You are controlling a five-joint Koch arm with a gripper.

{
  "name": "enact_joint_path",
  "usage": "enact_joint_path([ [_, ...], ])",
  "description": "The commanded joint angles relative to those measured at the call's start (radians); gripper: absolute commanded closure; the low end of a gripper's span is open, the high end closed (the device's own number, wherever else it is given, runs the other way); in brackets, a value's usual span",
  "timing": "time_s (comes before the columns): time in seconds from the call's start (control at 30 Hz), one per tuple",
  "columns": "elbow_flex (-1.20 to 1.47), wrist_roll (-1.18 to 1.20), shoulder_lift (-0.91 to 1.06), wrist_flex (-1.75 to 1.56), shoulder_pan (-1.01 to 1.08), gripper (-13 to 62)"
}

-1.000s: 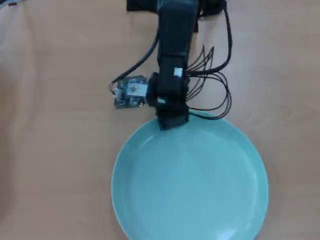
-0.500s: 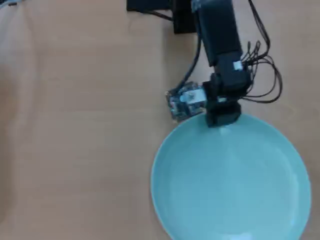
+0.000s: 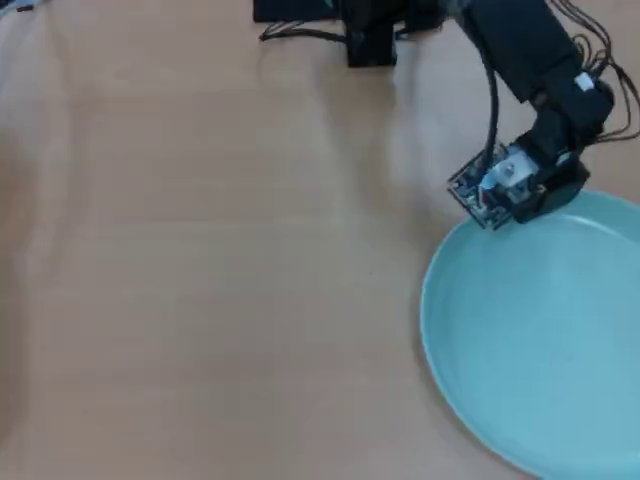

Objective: Move the green bowl from right to left

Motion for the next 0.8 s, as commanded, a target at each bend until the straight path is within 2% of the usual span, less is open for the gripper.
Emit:
enact_joint_path([
  [0.0, 0.006, 0.035, 0.017, 0.008, -0.077, 56.1],
  [0.3, 0.018, 0.156, 0.015, 0.006, -0.227, 56.1],
  [0.77, -0.006, 0.156, 0.020, 0.021, -0.235, 56.1],
])
